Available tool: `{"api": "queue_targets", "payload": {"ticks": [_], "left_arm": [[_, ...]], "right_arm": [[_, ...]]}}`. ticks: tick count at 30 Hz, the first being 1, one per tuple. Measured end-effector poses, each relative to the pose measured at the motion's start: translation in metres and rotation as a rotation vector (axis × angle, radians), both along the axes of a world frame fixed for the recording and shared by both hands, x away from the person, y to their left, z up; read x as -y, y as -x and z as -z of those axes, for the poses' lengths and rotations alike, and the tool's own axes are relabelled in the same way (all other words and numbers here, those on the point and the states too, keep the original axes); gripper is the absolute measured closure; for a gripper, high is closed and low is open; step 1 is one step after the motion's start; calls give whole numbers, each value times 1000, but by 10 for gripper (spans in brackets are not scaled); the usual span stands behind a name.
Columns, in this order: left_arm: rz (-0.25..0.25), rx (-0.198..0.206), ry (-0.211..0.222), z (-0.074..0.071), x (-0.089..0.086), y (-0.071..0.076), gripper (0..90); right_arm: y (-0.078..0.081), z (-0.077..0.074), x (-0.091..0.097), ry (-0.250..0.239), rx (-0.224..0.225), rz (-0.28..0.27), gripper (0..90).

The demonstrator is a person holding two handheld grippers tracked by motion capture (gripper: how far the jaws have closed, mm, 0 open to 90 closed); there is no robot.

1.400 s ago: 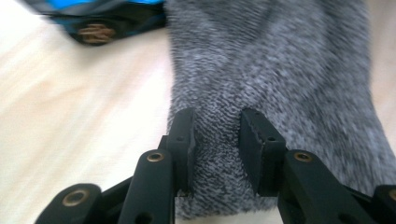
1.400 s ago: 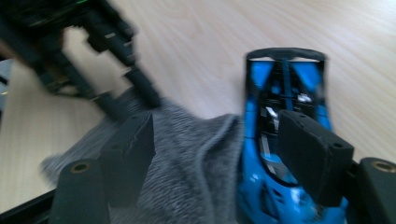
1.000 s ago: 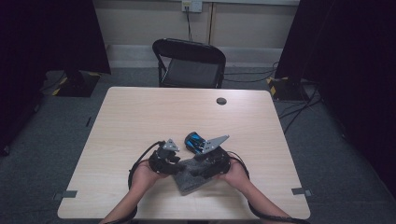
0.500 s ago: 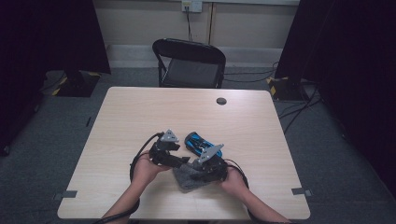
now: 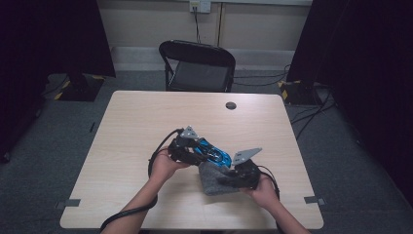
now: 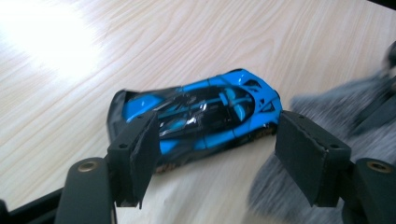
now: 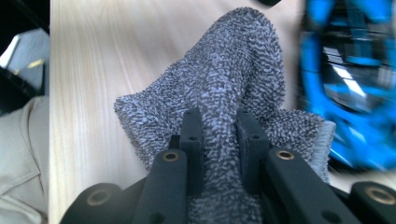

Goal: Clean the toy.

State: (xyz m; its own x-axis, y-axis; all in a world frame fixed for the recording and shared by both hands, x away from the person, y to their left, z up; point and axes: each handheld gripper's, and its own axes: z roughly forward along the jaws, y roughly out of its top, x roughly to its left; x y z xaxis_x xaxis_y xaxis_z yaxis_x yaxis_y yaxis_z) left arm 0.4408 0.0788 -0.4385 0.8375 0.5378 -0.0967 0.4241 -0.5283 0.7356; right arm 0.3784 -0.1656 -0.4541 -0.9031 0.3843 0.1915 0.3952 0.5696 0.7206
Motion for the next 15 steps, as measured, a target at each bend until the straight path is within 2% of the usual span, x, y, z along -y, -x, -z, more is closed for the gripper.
{"api": "queue_targets", "payload": {"ticks": [3, 9, 12, 14, 15], "left_arm": [[7, -10, 9, 5, 11, -8, 279], [27, -13, -26, 18, 28, -20, 241], [39, -14, -27, 20, 32, -22, 239], [34, -1, -59, 21, 35, -24, 239], [33, -10, -61, 22, 36, -26, 239]], "right_arm": [[3, -7, 27, -5, 28, 63, 761], [-1, -8, 72, -39, 26, 219, 763], [-6, -5, 89, -66, 14, 321, 762], [-10, -2, 94, -79, 7, 355, 762], [-12, -1, 95, -83, 4, 365, 762]]}}
